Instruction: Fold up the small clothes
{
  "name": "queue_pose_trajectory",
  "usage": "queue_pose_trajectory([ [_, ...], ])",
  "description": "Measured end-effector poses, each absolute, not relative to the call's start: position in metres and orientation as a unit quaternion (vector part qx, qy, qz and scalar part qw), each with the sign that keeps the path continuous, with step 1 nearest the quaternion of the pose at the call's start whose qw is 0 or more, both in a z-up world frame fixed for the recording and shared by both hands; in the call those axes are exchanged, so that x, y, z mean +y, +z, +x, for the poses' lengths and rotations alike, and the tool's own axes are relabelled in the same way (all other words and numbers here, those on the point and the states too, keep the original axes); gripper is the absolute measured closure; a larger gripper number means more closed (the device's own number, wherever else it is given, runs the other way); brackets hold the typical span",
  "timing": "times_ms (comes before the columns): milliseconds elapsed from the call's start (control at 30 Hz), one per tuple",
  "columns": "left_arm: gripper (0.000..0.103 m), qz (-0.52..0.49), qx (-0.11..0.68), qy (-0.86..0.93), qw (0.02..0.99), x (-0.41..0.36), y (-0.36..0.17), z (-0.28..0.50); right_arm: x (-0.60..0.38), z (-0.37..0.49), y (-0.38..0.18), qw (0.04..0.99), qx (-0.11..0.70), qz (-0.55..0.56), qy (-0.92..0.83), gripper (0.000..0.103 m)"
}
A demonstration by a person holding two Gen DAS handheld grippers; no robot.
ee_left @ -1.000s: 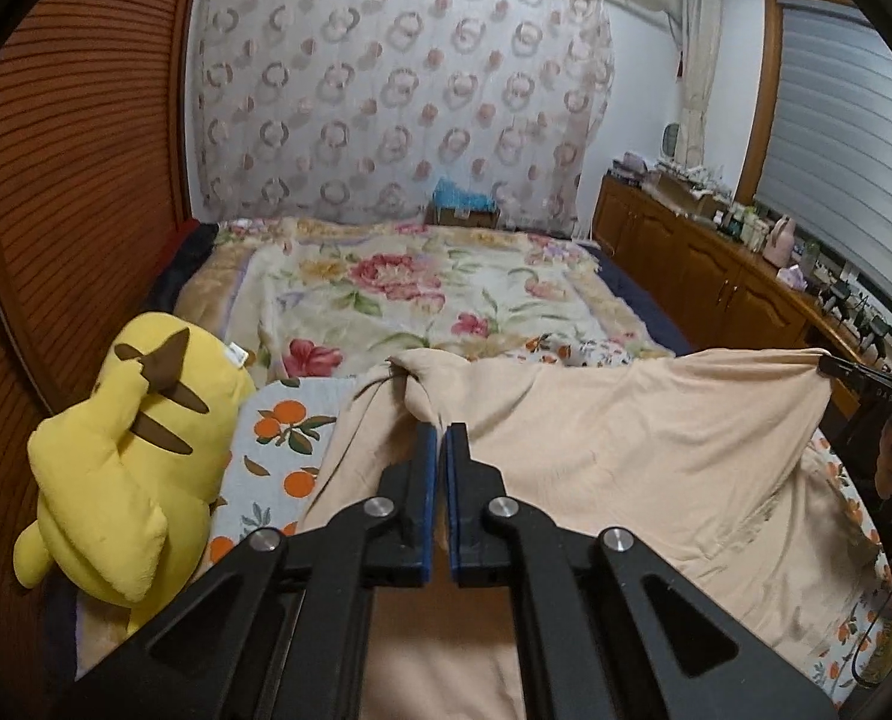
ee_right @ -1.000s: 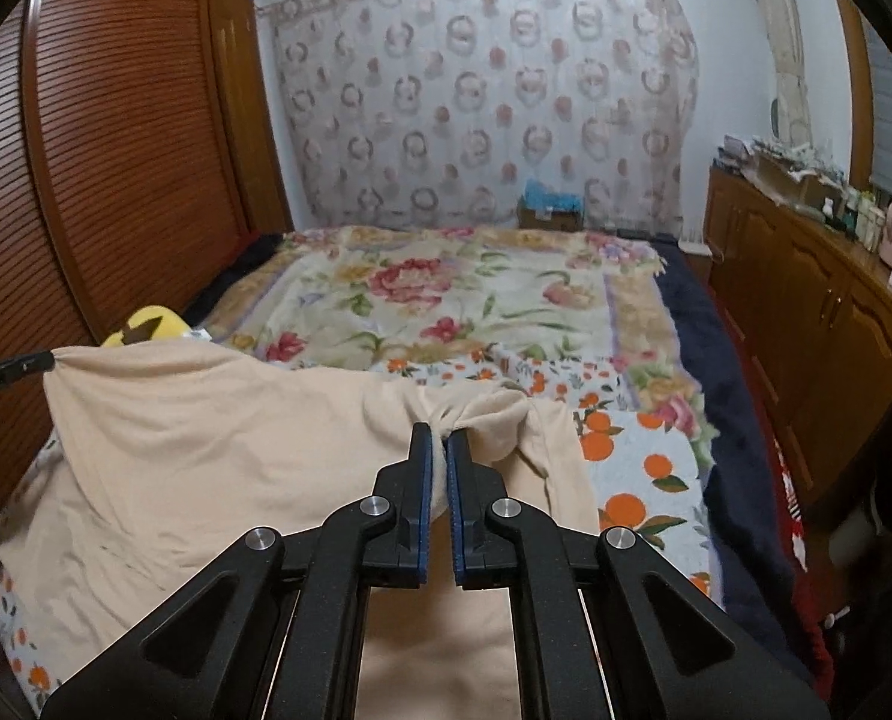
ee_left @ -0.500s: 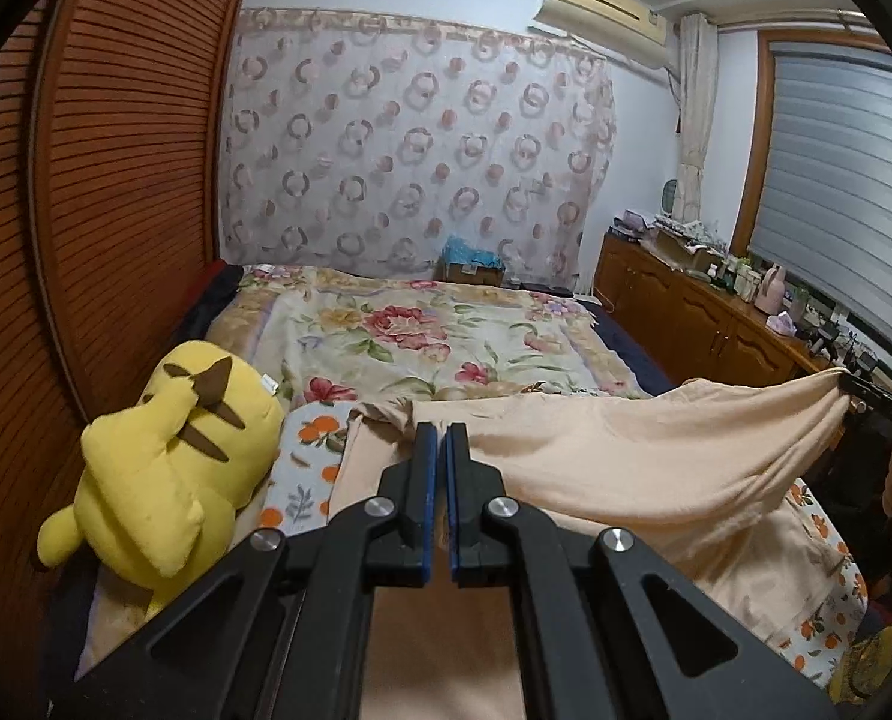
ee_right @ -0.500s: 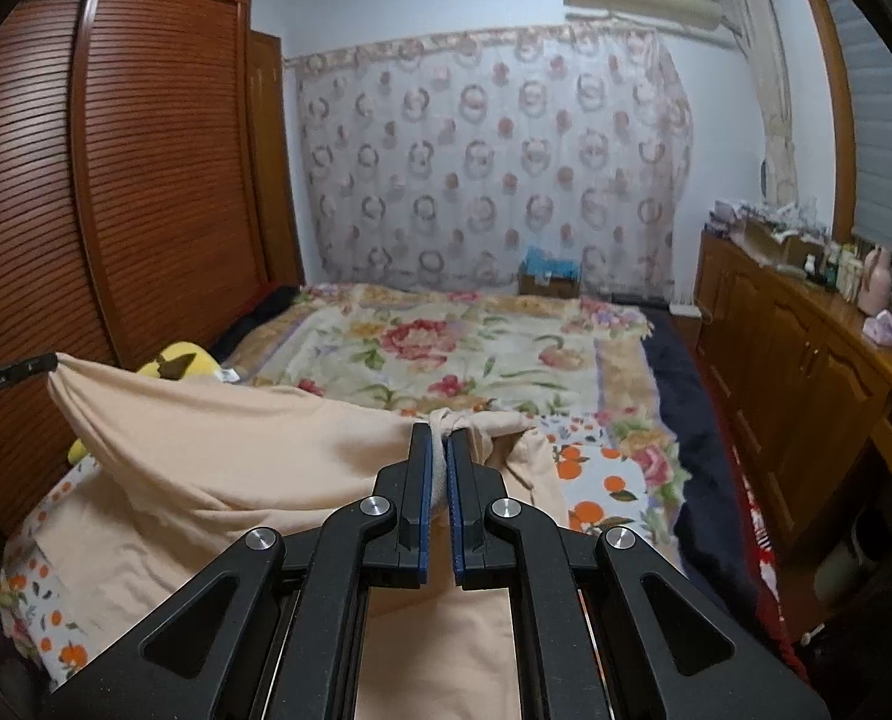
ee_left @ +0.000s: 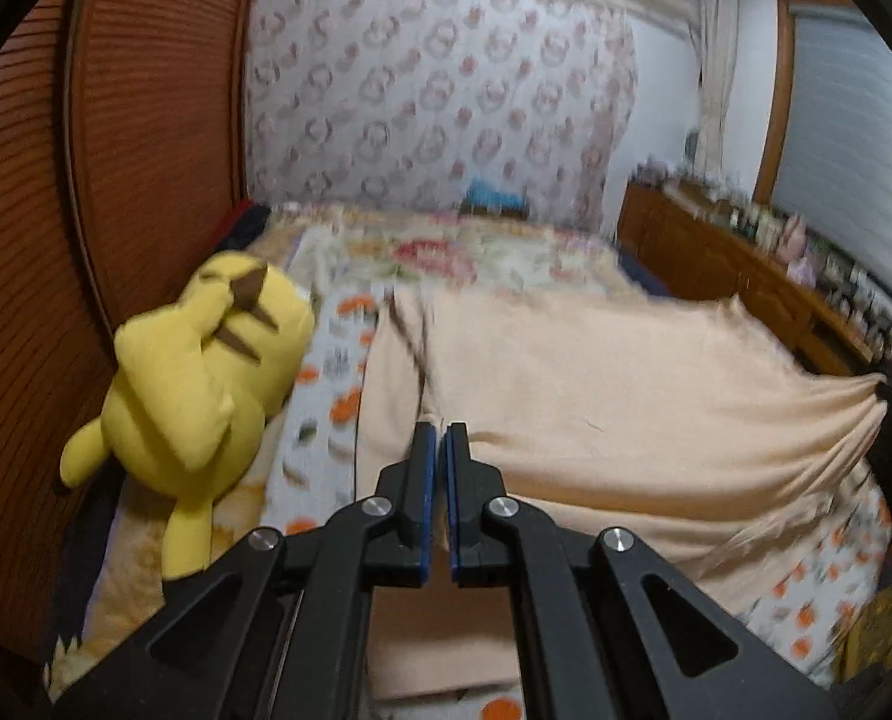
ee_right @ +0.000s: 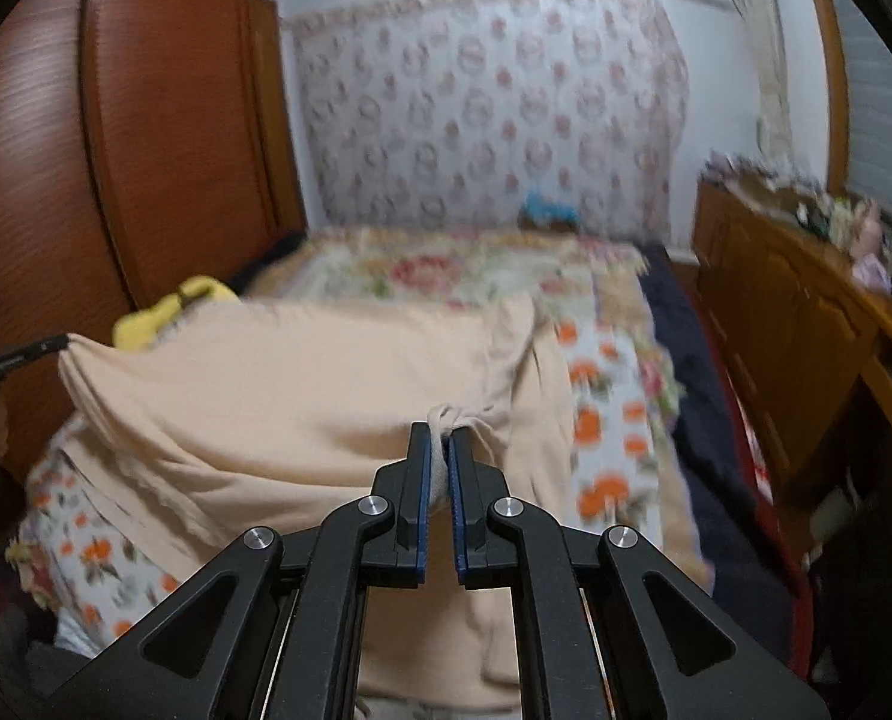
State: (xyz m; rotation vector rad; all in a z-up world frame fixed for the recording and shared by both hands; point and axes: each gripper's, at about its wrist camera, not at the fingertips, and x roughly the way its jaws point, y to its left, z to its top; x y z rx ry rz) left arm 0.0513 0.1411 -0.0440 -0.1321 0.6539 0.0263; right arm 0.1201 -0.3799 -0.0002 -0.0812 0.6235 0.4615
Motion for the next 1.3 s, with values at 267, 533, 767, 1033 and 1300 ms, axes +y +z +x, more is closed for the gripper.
queue_pose_trajectory([
  [267,0.073,-0.062,0.352,0.027,0.934,0.146,-0.068,0.046,-0.398,0.117,-0.039,0.922,0.339,-0.057,0.177,0.063],
  [533,0.06,-0.054,0.387,0.027,0.92,0.145,-0.084,0.049,-0.395,0.123,-0.061,0.916,0.351,-0.056,0.183,0.055],
  [767,0.059,-0.05,0.41,0.049,0.909,0.148,-0.1,0.05,-0.369,0.124,-0.077,0.906,0.363,-0.066,0.207,0.055],
  [1033,0.05,-0.058,0.419,0.047,0.905,0.148,-0.107,0.051,-0.353,0.131,-0.092,0.896,0.382,-0.077,0.213,0.053],
  [1300,0.045,-0.059,0.409,0.053,0.909,0.15,-0.11,0.052,-0.348,0.127,-0.097,0.893,0.385,-0.094,0.212,0.049],
])
